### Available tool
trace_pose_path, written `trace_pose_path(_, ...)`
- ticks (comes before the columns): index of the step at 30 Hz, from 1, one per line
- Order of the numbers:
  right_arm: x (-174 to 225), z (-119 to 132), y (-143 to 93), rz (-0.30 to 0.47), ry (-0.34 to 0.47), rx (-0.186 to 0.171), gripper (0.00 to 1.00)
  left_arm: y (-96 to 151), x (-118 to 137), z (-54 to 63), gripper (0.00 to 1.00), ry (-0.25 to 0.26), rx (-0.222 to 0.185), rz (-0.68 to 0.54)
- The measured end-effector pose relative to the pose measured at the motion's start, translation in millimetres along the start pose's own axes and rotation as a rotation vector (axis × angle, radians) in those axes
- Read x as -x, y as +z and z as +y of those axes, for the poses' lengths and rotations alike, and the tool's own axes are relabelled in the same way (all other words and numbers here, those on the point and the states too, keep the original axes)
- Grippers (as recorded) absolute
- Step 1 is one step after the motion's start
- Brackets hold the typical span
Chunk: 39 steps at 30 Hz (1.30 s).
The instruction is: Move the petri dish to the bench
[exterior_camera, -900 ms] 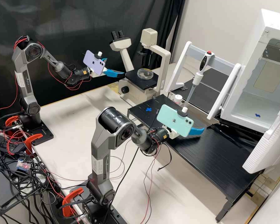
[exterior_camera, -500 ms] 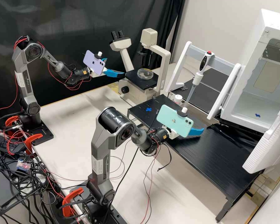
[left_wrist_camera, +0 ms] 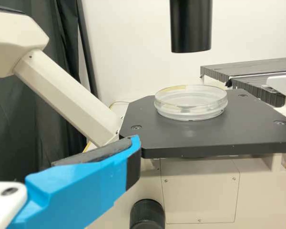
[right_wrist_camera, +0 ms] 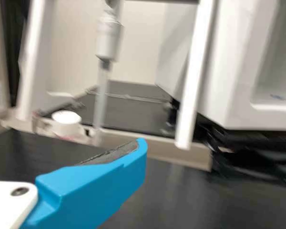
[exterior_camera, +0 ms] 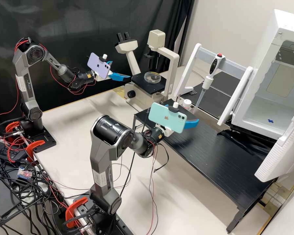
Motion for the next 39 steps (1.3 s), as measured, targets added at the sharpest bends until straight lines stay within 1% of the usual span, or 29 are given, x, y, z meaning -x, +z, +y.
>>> trace_pose_path(1, 1, -3, -7, 0.021, -0.007, -0.002, 1.00, 0, 0, 0.0, 1.00, 0.000, 0.000, 0.000)
trace_pose_path(3, 2, -11, -24, 0.080, -0.033, 0.040, 1.00, 0, 0, 0.0, 1.00, 0.000, 0.000, 0.000)
trace_pose_path(4, 2, -13, -29, 0.100, -0.037, 0.054, 1.00, 0, 0, 0.0, 1.00, 0.000, 0.000, 0.000)
trace_pose_path(6, 0, -16, -43, 0.132, -0.037, 0.059, 1.00, 0, 0, 0.0, 1.00, 0.000, 0.000, 0.000)
trace_pose_path(7, -3, -19, -52, 0.150, -0.035, 0.054, 1.00, 0, 0, 0.0, 1.00, 0.000, 0.000, 0.000)
trace_pose_path(9, -8, -22, -66, 0.187, -0.031, 0.056, 1.00, 0, 0, 0.0, 1.00, 0.000, 0.000, 0.000)
trace_pose_path(10, -10, -24, -74, 0.213, -0.033, 0.066, 1.00, 0, 0, 0.0, 1.00, 0.000, 0.000, 0.000)
trace_pose_path(12, -13, -29, -84, 0.241, -0.038, 0.075, 1.00, 0, 0, 0.0, 1.00, 0.000, 0.000, 0.000)
trace_pose_path(15, -28, -34, -104, 0.274, -0.027, 0.083, 1.00, 0, 0, 0.0, 1.00, 0.000, 0.000, 0.000)
trace_pose_path(17, -37, -41, -114, 0.290, -0.040, 0.102, 1.00, 0, 0, 0.0, 1.00, 0.000, 0.000, 0.000)
trace_pose_path(18, -40, -45, -116, 0.293, -0.048, 0.113, 1.00, 0, 0, 0.0, 1.00, 0.000, 0.000, 0.000)
trace_pose_path(20, -48, -50, -124, 0.296, -0.067, 0.109, 1.00, 0, 0, 0.0, 1.00, 0.000, 0.000, 0.000)
trace_pose_path(22, -62, -59, -133, 0.295, -0.086, 0.116, 1.00, 0, 0, 0.0, 1.00, 0.000, 0.000, 0.000)
trace_pose_path(24, -71, -65, -142, 0.300, -0.103, 0.107, 1.00, 0, 0, 0.0, 1.00, 0.000, 0.000, 0.000)
trace_pose_path(28, -94, -84, -155, 0.304, -0.149, 0.122, 1.00, 0, 0, 0.0, 1.00, 0.000, 0.000, 0.000)
trace_pose_path(31, -109, -96, -164, 0.297, -0.186, 0.112, 1.00, 0, 0, 0.0, 1.00, 0.000, 0.000, 0.000)
trace_pose_path(33, -119, -101, -169, 0.290, -0.196, 0.113, 1.00, 0, 0, 0.0, 1.00, 0.000, 0.000, 0.000)
trace_pose_path(34, -126, -105, -170, 0.277, -0.205, 0.107, 1.00, 0, 0, 0.0, 1.00, 0.000, 0.000, 0.000)
trace_pose_path(36, -136, -111, -172, 0.262, -0.217, 0.108, 1.00, 0, 0, 0.0, 1.00, 0.000, 0.000, 0.000)
trace_pose_path(39, -153, -120, -177, 0.237, -0.238, 0.094, 1.00, 0, 0, 0.0, 1.00, 0.000, 0.000, 0.000)
